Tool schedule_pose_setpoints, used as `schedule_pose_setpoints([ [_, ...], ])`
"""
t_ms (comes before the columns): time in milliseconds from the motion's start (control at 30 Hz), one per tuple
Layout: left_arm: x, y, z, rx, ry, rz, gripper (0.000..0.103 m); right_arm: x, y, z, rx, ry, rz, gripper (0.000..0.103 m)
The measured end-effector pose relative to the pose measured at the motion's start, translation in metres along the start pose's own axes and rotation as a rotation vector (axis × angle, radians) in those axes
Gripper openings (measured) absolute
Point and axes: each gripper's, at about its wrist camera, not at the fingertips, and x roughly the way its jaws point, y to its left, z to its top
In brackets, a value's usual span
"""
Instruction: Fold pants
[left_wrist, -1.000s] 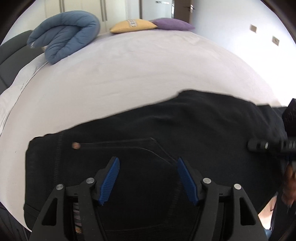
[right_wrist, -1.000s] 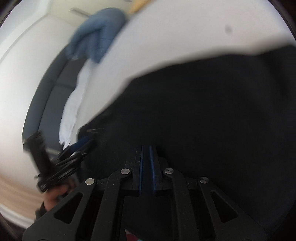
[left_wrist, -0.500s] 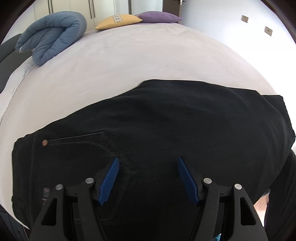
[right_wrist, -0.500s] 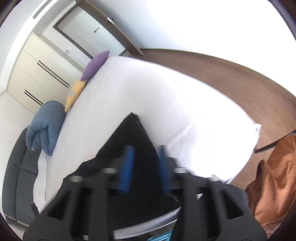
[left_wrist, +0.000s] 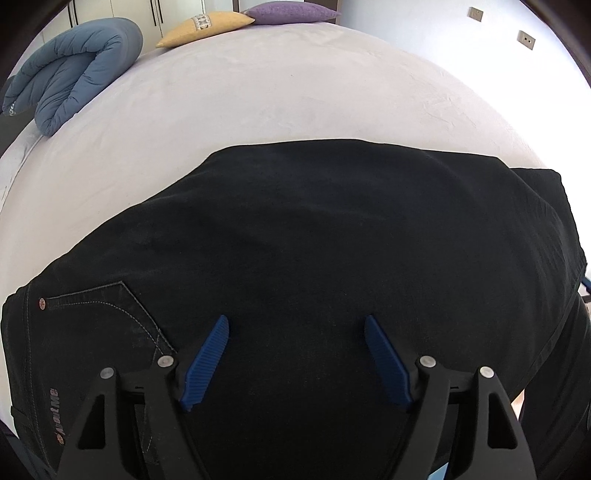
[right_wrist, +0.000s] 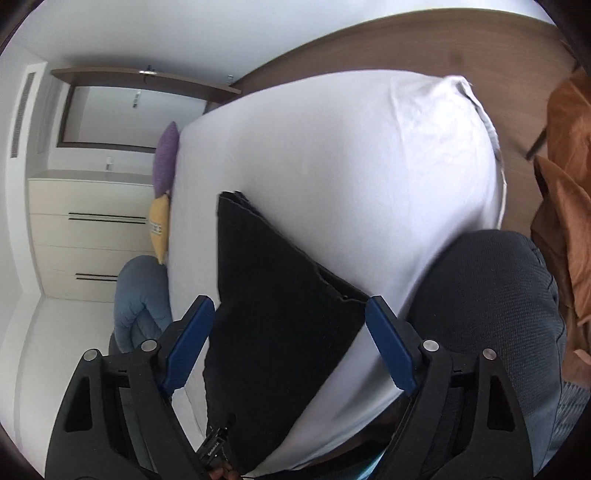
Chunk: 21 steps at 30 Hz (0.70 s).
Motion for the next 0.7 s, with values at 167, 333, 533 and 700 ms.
schedule_pose_setpoints([
  [167,-0.002,-0.004,-0.007,-0.003,-0.006,0.0,0.079,0.024,-0.011,-0.005,0.048,0.026,-0.131,0.07],
  [333,0.001,0.002,-0.012,-0.004,-0.012,-0.006,0.079,0.04,-0.001,-0.012,0.034,0.07,-0.073,0.07],
  [533,0.002,0.013,-0.016,-0.003,-0.017,-0.019,0.079,0.041,-0.002,-0.021,0.132,0.012,0.112,0.072],
  [700,0.0,0.019,-0.018,-0.004,-0.017,-0.02,0.079,0.043,-0.006,-0.028,0.193,-0.022,0.311,0.068],
])
